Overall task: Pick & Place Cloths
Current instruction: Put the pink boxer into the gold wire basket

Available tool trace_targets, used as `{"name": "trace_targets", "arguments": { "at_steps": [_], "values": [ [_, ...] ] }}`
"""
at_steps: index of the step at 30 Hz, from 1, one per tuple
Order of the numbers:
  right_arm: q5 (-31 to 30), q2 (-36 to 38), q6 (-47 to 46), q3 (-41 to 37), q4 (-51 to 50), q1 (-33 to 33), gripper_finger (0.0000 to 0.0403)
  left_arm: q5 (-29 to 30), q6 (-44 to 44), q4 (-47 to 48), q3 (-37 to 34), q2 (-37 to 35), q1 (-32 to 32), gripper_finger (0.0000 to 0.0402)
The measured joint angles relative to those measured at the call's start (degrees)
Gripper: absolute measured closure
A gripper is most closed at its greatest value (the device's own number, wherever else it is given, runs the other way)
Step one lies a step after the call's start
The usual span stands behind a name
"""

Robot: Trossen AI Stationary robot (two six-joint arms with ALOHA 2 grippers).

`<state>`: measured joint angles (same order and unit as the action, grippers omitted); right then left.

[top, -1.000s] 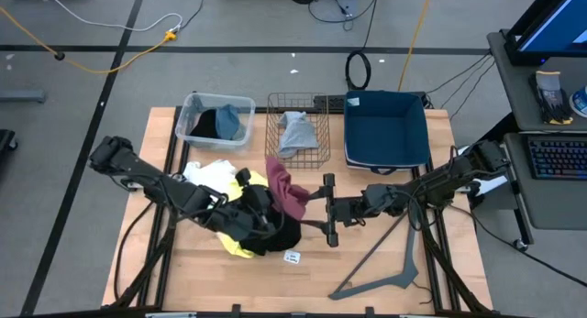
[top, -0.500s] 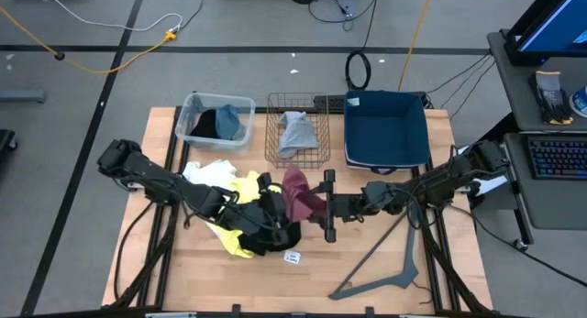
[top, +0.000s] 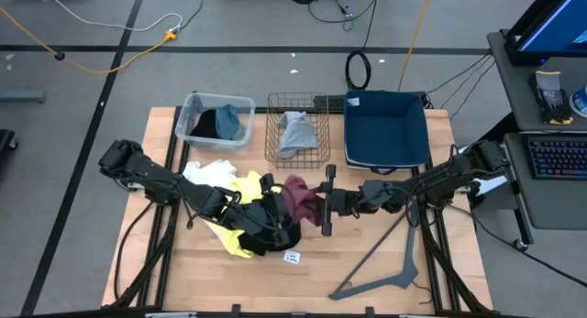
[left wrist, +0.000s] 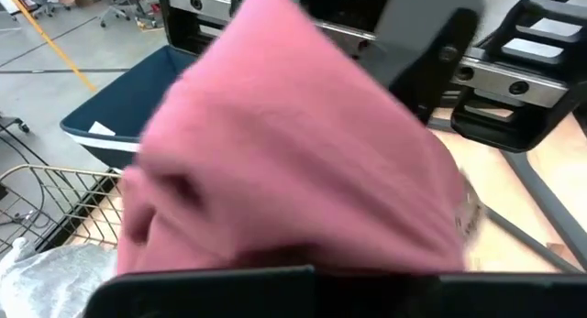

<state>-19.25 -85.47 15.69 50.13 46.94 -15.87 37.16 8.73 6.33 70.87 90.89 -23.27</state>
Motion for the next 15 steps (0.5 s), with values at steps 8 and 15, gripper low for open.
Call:
{"name": "trace_targets", "arguments": {
  "at_steps": [8, 15],
  "values": [
    [-0.11, 0.00, 0.55, 0.00, -0.55, 0.01, 0.0393, -1.68, 0.02, 0.16, 0.00, 0.00, -0.04, 0.0370],
    [-0.31, -0.02, 0.24, 0.00, -0.83, 0.07, 0.0399, -2.33, 0.62, 4.65, 0.00, -0.20, -0.60, 0.0366]
  ]
}}
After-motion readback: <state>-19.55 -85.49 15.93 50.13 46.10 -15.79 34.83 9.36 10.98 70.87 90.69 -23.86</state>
